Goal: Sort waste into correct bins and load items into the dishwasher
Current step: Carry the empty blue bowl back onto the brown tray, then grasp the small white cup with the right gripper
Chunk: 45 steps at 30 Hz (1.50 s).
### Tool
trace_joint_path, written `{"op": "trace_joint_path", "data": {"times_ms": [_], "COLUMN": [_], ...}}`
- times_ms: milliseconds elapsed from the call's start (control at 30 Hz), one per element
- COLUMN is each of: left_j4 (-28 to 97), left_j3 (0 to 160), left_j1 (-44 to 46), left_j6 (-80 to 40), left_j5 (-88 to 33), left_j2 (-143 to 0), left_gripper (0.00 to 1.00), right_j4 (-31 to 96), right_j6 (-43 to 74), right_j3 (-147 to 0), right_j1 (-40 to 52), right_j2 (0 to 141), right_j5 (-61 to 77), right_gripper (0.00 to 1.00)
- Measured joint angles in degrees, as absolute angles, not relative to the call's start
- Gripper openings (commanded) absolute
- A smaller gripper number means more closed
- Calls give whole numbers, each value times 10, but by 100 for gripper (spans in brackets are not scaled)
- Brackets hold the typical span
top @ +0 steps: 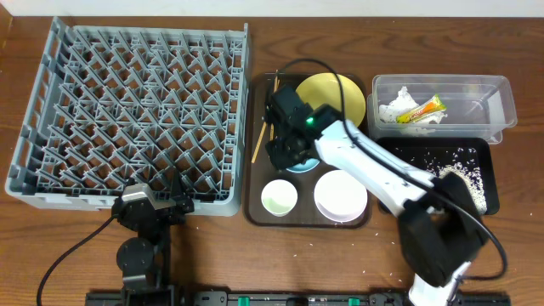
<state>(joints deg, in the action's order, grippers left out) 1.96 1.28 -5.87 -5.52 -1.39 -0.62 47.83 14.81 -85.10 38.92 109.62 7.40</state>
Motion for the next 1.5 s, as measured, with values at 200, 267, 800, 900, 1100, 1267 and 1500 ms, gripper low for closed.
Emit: {"op": "trace_joint_path", "data": {"times_ms": [200,267,800,900,1100,1267,1500], "left_j4": [20,20,20,20,20,20,20], "left_j3": [13,13,13,13,13,13,13], "left_j1": [-59,-59,-59,-59,-59,-59,-59], "left_j6": [-55,-55,-55,-55,-55,-55,-55], "left_j5": [-14,-14,-14,-14,-14,-14,-14], "left_j2": [-6,-6,-6,-6,-6,-6,-6], "left_gripper": [93,93,93,93,93,93,93], "right_j4": [528,558,529,514,512,509,537], "right_j6": [137,135,168,180,193,197,195], "right_j3": [-912,-917,-726,-706,-701,-701,-722], "right_j1": [381,381,412,412,413,413,403], "right_j2": [991,970,980,995,1058,1065,1062], "right_j5": [75,87,135,135,145,151,155], "right_gripper": [61,60,48,45,17,1,1]}}
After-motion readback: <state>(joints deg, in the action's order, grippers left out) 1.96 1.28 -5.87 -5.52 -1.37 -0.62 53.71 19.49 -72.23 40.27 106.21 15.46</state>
